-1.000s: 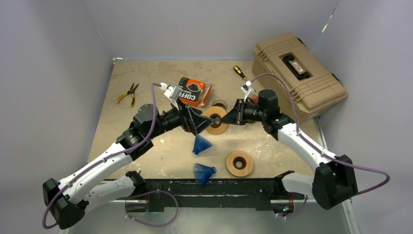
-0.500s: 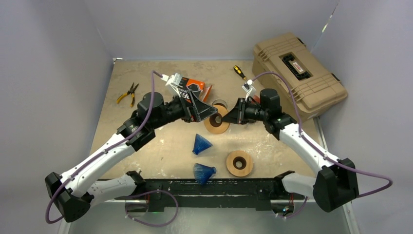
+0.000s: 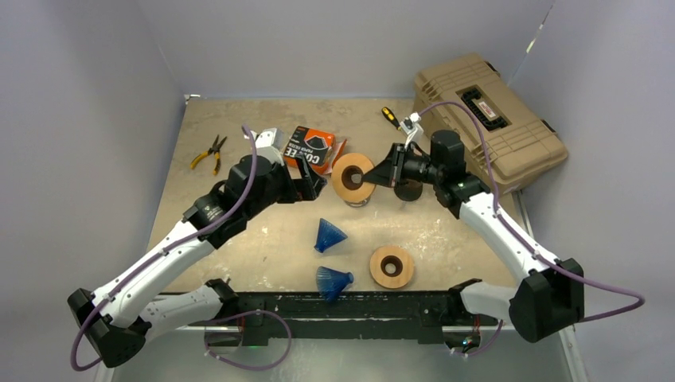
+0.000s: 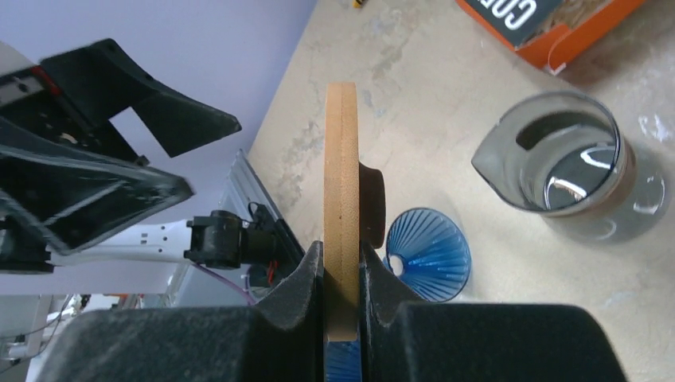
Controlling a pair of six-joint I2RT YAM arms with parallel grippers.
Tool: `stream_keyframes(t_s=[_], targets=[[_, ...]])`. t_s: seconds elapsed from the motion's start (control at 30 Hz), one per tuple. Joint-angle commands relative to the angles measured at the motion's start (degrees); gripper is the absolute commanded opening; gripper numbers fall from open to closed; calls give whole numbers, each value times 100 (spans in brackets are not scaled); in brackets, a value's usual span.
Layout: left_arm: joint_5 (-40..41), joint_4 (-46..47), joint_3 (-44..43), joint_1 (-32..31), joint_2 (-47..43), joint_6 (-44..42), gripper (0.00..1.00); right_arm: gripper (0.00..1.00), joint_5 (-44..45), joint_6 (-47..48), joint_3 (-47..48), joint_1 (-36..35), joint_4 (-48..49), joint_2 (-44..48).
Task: Place the coffee filter in the dripper
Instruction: Place the dripper holder onto the coffee server.
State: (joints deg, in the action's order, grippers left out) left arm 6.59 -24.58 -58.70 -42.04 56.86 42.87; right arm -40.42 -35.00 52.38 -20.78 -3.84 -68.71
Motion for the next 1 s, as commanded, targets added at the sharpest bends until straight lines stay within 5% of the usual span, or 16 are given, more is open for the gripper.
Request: stream_keyframes(t_s=[0.0, 0.3, 0.57, 0.97], targets=[[1373, -635, -224, 29, -243, -1191, 99, 0, -271, -178, 630, 96, 357, -253], [2307, -364, 449, 22, -258, -2437, 96, 0, -534, -648, 1158, 412, 666, -1204], [2095, 411, 1205, 18, -357, -2510, 96, 0, -936, -808, 1282, 665, 704, -1726], [2107, 211, 1018, 20, -39, -2638, 95, 0, -1072, -780, 919, 788, 946, -2172]])
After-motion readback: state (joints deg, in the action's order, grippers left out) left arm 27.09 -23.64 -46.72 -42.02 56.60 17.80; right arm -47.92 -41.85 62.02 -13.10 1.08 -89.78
